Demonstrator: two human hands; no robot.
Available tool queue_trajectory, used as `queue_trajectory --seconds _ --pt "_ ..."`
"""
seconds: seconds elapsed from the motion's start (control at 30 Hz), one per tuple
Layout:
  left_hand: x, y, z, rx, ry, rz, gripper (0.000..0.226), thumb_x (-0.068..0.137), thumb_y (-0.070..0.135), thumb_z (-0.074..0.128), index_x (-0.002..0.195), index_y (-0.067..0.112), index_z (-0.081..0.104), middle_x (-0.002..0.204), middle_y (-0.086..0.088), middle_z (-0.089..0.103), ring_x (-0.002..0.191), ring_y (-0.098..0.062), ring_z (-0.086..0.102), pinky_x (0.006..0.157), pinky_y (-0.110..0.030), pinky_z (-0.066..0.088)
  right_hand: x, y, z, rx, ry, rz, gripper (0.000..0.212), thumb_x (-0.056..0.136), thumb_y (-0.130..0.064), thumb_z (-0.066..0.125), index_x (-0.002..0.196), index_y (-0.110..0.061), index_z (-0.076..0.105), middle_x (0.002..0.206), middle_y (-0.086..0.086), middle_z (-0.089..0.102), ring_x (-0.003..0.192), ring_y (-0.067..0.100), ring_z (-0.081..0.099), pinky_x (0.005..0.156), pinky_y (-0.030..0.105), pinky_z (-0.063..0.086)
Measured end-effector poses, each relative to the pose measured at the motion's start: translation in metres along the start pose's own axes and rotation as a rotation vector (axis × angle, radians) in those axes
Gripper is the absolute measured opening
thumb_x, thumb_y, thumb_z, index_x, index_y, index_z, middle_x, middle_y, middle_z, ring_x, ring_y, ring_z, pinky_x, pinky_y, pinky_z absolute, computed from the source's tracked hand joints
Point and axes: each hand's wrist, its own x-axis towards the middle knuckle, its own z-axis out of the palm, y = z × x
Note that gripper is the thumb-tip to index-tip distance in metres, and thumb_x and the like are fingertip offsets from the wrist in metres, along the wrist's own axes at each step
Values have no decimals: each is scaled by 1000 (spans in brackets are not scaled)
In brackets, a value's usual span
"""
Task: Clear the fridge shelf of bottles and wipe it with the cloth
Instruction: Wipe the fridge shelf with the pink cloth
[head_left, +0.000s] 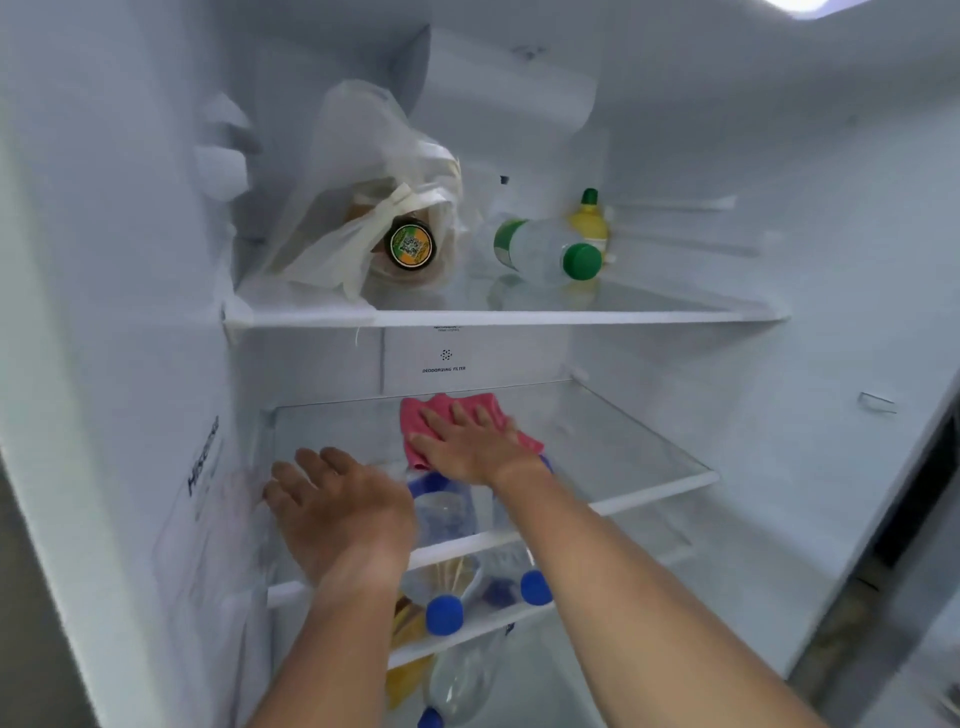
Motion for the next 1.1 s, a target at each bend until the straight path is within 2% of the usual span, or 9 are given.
queue_trajectory --seconds 0.07,0.17,0.3,0.47,0.6,0.7,0.9,1.0,1.1 --pt "1 0 2 22 10 13 61 97 30 25 151 2 29 158 -19 27 144 -42 25 119 -50 22 18 -13 1 11 0 -83 64 97 -64 15 156 -44 5 168 -5 -2 154 29 -3 117 61 -7" --pt "4 0 5 45 16 22 62 97 30 22 153 3 28 161 -18 24 145 -42 23 120 -51 21 39 -1 -8 24 0 -81 62 98 -60 18 157 -43 8 168 -9 2 154 22 1 119 58 -1" --pt "8 -1 11 94 22 28 61 98 33 18 151 9 35 160 -16 26 145 -42 24 120 -52 21 52 47 -20 41 2 68 67 97 -64 16 158 -40 3 168 -11 3 154 19 3 120 57 4" --pt "7 2 9 32 17 -8 64 98 37 19 155 9 25 163 -14 21 148 -38 22 121 -49 19 34 119 -29 73 73 354 78 96 -67 21 160 -27 2 169 -2 -1 154 26 0 122 52 3" --pt "8 3 4 -34 20 -32 63 99 33 18 155 5 23 163 -15 20 148 -39 20 121 -50 17 3 161 -25 -10 73 359 79 97 -65 19 160 -22 1 169 1 -3 154 22 0 123 44 2" --pt "6 3 1 -65 15 -28 62 99 32 21 153 3 26 160 -18 25 146 -41 22 120 -52 18 -32 175 -18 -26 49 356 77 96 -68 16 160 -28 0 169 -4 -4 154 20 -1 123 45 3" --pt "-10 -1 -8 -101 6 -11 57 99 30 29 148 1 36 155 -21 35 144 -41 28 120 -50 20 -94 142 -1 -38 70 342 73 93 -68 14 159 -38 2 168 -8 -3 154 25 0 121 52 -2" --pt "-24 -7 -15 -194 72 29 43 95 22 40 130 1 54 136 -19 56 130 -37 46 111 -47 34 -110 99 7 4 85 242 67 95 -64 12 158 -42 5 168 -12 -3 154 27 2 120 56 -1" --pt "-36 -14 -22 -321 95 22 34 93 17 46 120 2 60 125 -18 63 121 -35 54 101 -43 44 -114 49 16 27 111 72 62 97 -58 11 157 -43 7 167 -17 -4 154 24 2 119 59 -2"
